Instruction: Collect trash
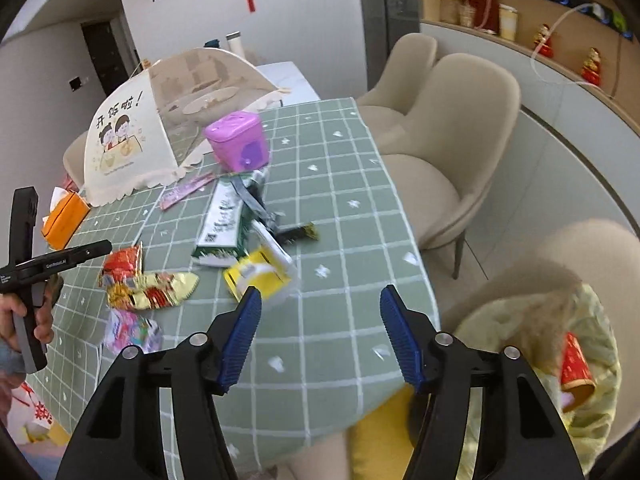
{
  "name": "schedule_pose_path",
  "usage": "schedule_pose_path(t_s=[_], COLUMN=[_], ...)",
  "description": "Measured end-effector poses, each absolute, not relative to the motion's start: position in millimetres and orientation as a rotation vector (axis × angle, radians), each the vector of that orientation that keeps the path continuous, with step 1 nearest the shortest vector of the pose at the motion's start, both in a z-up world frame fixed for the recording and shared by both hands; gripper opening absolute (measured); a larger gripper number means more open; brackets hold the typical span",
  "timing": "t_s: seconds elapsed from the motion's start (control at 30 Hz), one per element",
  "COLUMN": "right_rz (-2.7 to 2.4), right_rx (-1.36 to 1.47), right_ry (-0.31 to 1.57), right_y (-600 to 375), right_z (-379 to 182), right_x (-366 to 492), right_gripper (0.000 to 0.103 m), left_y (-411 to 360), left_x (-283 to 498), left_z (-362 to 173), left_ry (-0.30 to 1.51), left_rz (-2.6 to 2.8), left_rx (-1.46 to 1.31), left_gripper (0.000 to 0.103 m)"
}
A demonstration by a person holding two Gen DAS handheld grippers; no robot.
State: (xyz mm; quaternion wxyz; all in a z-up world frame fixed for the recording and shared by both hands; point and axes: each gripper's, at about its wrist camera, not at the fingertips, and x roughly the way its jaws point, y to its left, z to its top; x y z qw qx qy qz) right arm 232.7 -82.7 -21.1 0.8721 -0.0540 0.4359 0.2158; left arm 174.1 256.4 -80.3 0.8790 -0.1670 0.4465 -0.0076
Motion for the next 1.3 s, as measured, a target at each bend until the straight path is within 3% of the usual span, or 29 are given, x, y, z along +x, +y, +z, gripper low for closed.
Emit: schedule_pose_path(t_s=[0.27, 0.4, 0.73, 0.8, 1.2, 1.23, 1.3], right_rz=[0.62, 0.626, 0.591, 0.581, 0.555, 0.552, 0.553], right_rx=[-0.228, -0.312, -0.366, -0.36, -0.497, -0.491, -0.467], right_ry=[0.982, 1.121, 1.217, 1.201, 1.27, 1.275, 1.279], right_y=[1.2, 33.6, 69.0, 69.7, 85.2, 86.9, 86.8], right_z=[-44.8, -74.5, -102.8, -97.3, -120.0, -122.1, -122.0], right_x=[303.5, 338.3, 370.8, 370.0, 379.2, 381.3, 382.8], right_gripper=[0.058, 0.043, 0.041, 0.035, 0.035, 0.033, 0.018], left_y=[266.9, 276.7, 317.7, 322.7, 330.0, 329.5, 328.9], left_x=[190.0, 195.1, 212.7, 217.8, 240.6, 241.9, 245.0], left_z=[-86.2, -91.4, -96.8, -96.2, -101.4, -101.6, -102.6], left_ry=[0.926, 0.944, 0.932, 0.925, 0.929, 0.931, 0.934], left_rz=[-0.036, -0.048, -0.044, -0.05, -0.098, -0.102, -0.108], left_rx=[-0.365, -0.364, -0.364, -0.36, -0.367, -0.358, -0.34], left_gripper=[0.027, 0.027, 0.027, 0.027, 0.027, 0.027, 0.027])
